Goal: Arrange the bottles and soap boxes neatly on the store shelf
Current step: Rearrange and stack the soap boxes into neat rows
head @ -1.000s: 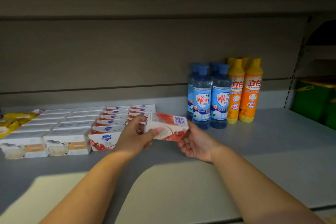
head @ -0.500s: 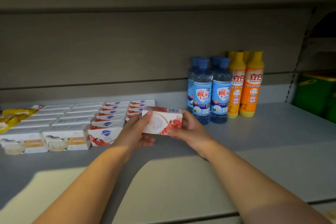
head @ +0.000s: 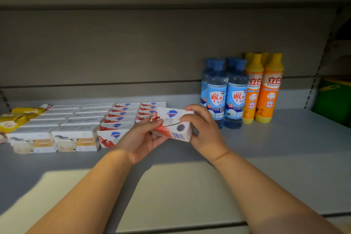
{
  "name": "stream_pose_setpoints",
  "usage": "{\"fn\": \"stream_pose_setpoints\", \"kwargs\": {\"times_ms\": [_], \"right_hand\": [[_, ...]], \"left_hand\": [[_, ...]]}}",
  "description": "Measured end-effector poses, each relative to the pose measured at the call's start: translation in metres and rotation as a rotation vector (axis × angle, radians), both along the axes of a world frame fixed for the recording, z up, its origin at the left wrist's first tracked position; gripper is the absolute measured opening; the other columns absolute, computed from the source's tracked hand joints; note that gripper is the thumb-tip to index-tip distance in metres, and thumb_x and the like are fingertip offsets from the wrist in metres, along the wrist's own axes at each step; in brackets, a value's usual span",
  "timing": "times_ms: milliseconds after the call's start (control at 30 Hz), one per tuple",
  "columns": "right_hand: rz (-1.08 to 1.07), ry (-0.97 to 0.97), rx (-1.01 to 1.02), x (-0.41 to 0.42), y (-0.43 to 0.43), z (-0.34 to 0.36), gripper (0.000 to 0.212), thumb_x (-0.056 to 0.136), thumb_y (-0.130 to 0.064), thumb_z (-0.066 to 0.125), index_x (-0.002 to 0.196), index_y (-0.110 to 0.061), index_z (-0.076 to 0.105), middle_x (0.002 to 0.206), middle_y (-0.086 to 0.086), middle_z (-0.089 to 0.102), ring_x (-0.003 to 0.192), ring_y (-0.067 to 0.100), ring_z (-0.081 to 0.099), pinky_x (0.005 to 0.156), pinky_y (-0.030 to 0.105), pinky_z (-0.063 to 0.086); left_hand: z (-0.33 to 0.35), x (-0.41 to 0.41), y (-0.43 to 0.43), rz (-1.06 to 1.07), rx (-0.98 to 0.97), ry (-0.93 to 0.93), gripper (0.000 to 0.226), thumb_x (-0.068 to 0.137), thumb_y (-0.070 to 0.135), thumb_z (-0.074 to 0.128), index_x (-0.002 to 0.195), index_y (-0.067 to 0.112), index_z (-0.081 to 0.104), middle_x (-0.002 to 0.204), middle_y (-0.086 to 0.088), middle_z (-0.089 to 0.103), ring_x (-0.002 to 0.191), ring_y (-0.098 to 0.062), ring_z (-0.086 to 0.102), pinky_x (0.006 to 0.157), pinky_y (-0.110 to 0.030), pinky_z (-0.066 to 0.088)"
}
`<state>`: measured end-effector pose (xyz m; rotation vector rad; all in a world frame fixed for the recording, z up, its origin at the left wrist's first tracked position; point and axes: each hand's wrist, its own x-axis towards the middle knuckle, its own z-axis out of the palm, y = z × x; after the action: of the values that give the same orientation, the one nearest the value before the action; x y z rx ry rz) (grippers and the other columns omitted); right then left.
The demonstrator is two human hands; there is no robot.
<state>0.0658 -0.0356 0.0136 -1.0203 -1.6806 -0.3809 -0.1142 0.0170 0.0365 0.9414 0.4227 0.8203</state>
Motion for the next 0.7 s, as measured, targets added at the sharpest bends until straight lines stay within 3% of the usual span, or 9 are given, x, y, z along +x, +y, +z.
{"fn": "stream_pose_setpoints", "kwargs": {"times_ms": [100,200,267,367,433,533,633,700], "right_hand": [[-0.001,0.093,-0.093,0.002,-0.001,0.001,0.057,0.060,0.006,0.080,0.111,-0.013,0.061,0.122,0.009,0.047,0.110,0.000,0.043,0.095,0.009,0.037],[0.099,0.507,-0.382,-0.003,-0.003,0.005,0.081,0.070,0.012,0.072,0.126,-0.033,0.036,0.125,-0.009,0.035,0.097,0.000,0.054,0.083,0.017,0.050],[0.258,0.847,-0.612,-0.002,-0.004,0.008,0.069,0.080,0.016,0.056,0.125,-0.031,0.036,0.120,-0.003,0.045,0.086,0.004,0.062,0.077,0.025,0.054],[0.707,1.206,-0.956,0.005,-0.005,0.011,0.040,0.085,0.011,0.047,0.116,-0.014,0.054,0.110,0.010,0.062,0.091,0.022,0.066,0.074,0.041,0.058],[0.795,1.230,-1.038,0.006,-0.005,0.009,0.037,0.081,-0.001,0.058,0.117,-0.011,0.055,0.107,0.011,0.067,0.093,0.026,0.067,0.072,0.044,0.058],[0.668,1.168,-0.972,0.002,-0.003,0.005,0.033,0.082,0.001,0.063,0.110,-0.013,0.053,0.102,0.009,0.067,0.081,0.022,0.070,0.064,0.034,0.058],[0.531,1.059,-0.790,0.002,0.000,0.000,0.042,0.076,0.015,0.065,0.100,-0.016,0.052,0.110,0.009,0.060,0.090,0.019,0.066,0.075,0.034,0.057],[0.339,0.872,-0.600,0.001,0.000,0.000,0.046,0.071,0.018,0.067,0.093,-0.019,0.053,0.108,0.006,0.058,0.094,0.017,0.059,0.083,0.031,0.051]], "left_hand": [[-0.001,0.003,-0.001,0.067,0.076,-0.039,0.032,0.073,0.007,0.062,0.104,0.003,0.065,0.104,-0.016,0.071,0.088,-0.020,0.071,0.076,-0.030,0.058],[-0.003,0.005,0.000,0.146,0.162,-0.062,0.035,0.073,0.007,0.061,0.108,0.001,0.064,0.106,-0.015,0.071,0.091,-0.020,0.070,0.076,-0.027,0.058],[-0.002,0.005,0.003,0.207,0.203,-0.071,0.039,0.073,0.004,0.060,0.112,-0.001,0.060,0.108,-0.016,0.069,0.095,-0.022,0.069,0.081,-0.028,0.057],[-0.002,0.006,0.005,0.272,0.235,-0.042,0.033,0.079,-0.005,0.059,0.111,0.001,0.058,0.105,-0.014,0.070,0.092,-0.021,0.069,0.083,-0.029,0.056],[-0.005,0.009,0.003,0.308,0.243,-0.006,0.029,0.083,-0.009,0.057,0.109,0.004,0.056,0.101,-0.011,0.071,0.089,-0.019,0.070,0.081,-0.029,0.057],[-0.007,0.012,0.000,0.322,0.269,0.048,0.024,0.084,-0.005,0.060,0.102,0.011,0.057,0.090,-0.004,0.073,0.082,-0.016,0.071,0.069,-0.024,0.057],[-0.004,0.010,0.002,0.248,0.245,0.131,0.023,0.085,0.024,0.062,0.107,0.018,0.062,0.104,-0.009,0.070,0.094,-0.020,0.069,0.078,-0.029,0.057],[-0.002,0.006,0.003,0.127,0.168,0.204,0.033,0.090,0.047,0.048,0.116,0.029,0.059,0.115,-0.008,0.068,0.104,-0.025,0.066,0.084,-0.032,0.055]]}}
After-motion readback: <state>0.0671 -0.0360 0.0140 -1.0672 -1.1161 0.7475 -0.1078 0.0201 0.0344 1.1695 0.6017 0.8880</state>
